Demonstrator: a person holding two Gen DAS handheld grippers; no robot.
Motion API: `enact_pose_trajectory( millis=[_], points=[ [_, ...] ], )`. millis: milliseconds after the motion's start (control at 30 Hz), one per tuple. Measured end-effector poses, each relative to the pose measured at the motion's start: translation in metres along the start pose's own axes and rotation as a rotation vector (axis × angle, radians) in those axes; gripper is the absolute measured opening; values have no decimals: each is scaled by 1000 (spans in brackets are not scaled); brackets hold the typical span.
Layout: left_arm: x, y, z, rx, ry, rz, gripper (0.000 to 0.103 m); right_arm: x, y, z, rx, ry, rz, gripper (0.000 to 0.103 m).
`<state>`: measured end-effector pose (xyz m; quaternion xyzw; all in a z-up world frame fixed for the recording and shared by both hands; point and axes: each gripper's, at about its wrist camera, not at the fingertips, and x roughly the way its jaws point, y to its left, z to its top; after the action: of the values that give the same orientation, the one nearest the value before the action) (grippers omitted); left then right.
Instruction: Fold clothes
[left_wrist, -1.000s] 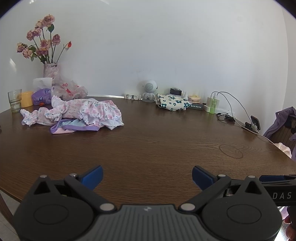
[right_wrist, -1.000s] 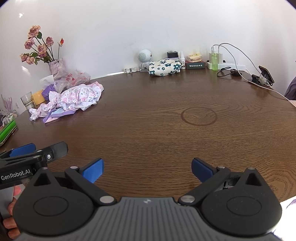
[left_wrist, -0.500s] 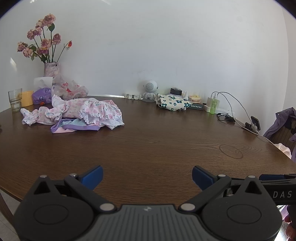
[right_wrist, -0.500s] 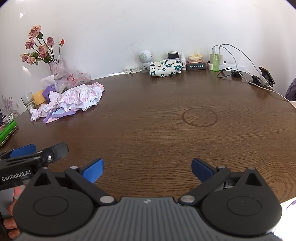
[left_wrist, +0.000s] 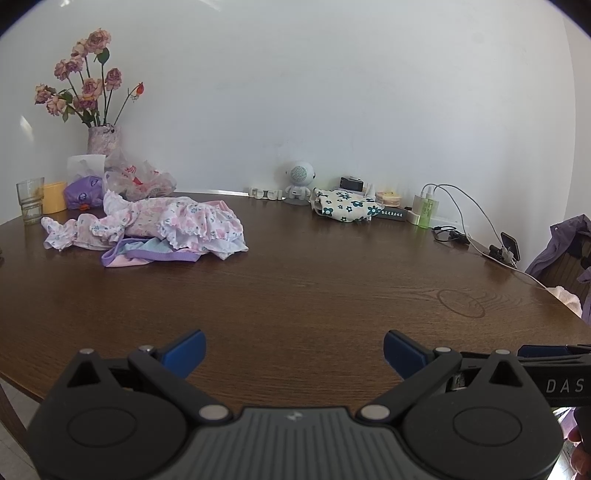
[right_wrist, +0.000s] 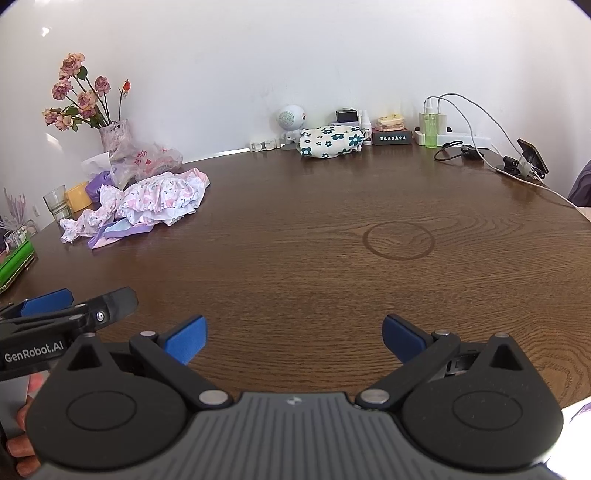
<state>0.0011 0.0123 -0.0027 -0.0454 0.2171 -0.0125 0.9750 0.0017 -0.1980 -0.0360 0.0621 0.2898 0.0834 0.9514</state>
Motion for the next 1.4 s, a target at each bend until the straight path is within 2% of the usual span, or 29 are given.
enact_pose_trajectory(
  millis=[667,800,933,1167,1400],
  points=[
    [7,5,2,-2,11,7,103,6,0,1,-7,10,10,103],
    [11,11,8,-6,13,13,103,13,3,8,-18,12,25,103],
    [16,22,18,-21,17,26,103,28,20,30,-91,12,60,103],
    [23,72,57,-64,-19,147,103,56,55,71,-239,8,126,103],
    [45,136,107,-10,-15,364,103,108,126,129,-430,17,220,102]
  ],
)
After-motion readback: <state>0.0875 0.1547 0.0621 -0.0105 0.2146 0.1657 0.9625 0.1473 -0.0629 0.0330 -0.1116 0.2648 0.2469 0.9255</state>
